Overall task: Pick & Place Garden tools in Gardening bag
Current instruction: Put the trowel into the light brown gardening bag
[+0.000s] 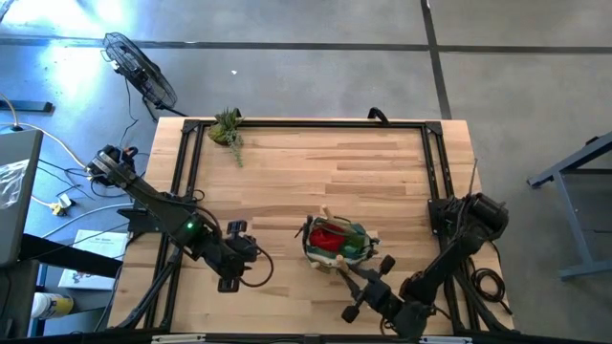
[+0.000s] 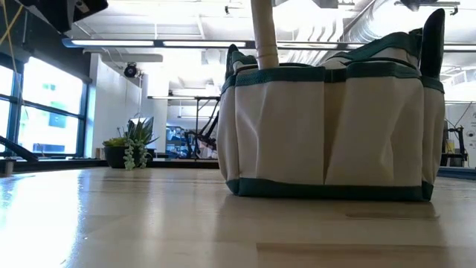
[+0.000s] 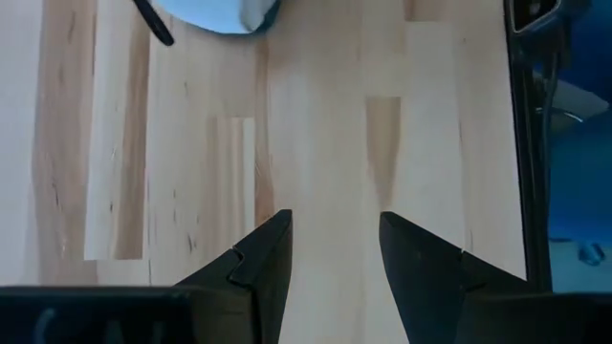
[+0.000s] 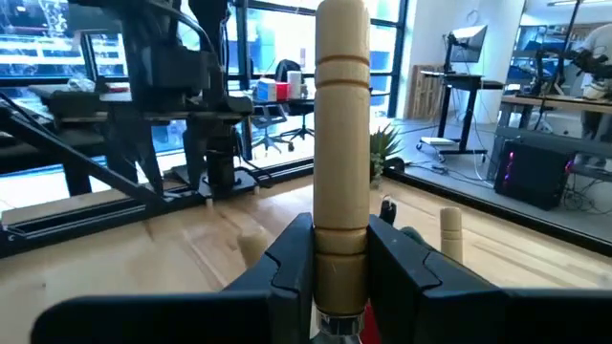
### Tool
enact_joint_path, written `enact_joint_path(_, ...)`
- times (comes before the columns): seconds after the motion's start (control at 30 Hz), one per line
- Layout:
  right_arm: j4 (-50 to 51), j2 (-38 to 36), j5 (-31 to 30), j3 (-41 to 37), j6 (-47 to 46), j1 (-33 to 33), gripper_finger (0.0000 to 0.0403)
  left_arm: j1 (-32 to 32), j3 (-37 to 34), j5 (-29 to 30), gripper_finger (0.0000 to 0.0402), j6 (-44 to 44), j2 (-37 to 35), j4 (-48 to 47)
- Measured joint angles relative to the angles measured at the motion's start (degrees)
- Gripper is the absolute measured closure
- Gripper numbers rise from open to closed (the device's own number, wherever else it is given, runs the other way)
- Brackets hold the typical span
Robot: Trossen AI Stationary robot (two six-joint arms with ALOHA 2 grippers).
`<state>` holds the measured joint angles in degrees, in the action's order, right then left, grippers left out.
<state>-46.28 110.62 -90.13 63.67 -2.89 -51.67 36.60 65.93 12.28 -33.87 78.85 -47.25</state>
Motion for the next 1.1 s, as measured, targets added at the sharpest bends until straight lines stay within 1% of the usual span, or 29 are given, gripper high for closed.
enact_joint_path(0.23,3.1,3.5,0.1,6.3,0.1,-0.3,0.0344,4.0,0.0,2.2,0.0249,-1.3,0.2,0.3)
enact_joint_path(0.33,3.5,5.3,0.2,7.8,-1.7,0.6,0.0344,5.7,0.0,2.5,0.0249,-2.5,0.2,0.8)
enact_joint_path(0.43,3.9,7.2,0.3,8.1,-3.1,1.4,0.0344,7.3,0.0,4.2,0.0249,-4.3,0.2,0.9)
enact_joint_path(0.67,3.3,7.6,0.1,8.2,-4.4,1.8,0.0344,10.9,0.0,5.8,0.0249,-8.3,0.2,0.9)
enact_joint_path(0.8,2.4,7.5,0.1,8.2,-4.3,2.2,0.0344,13.2,0.0,7.9,0.0249,-10.0,0.2,0.9)
enact_joint_path(0.97,0.7,7.5,0.1,8.2,1.6,2.9,0.0344,15.4,0.0,10.9,0.0249,-10.5,0.2,0.9)
enact_joint_path(1.1,-0.1,7.0,0.1,8.2,3.5,3.9,0.0344,16.1,0.0,12.2,0.0249,-11.4,0.2,0.9)
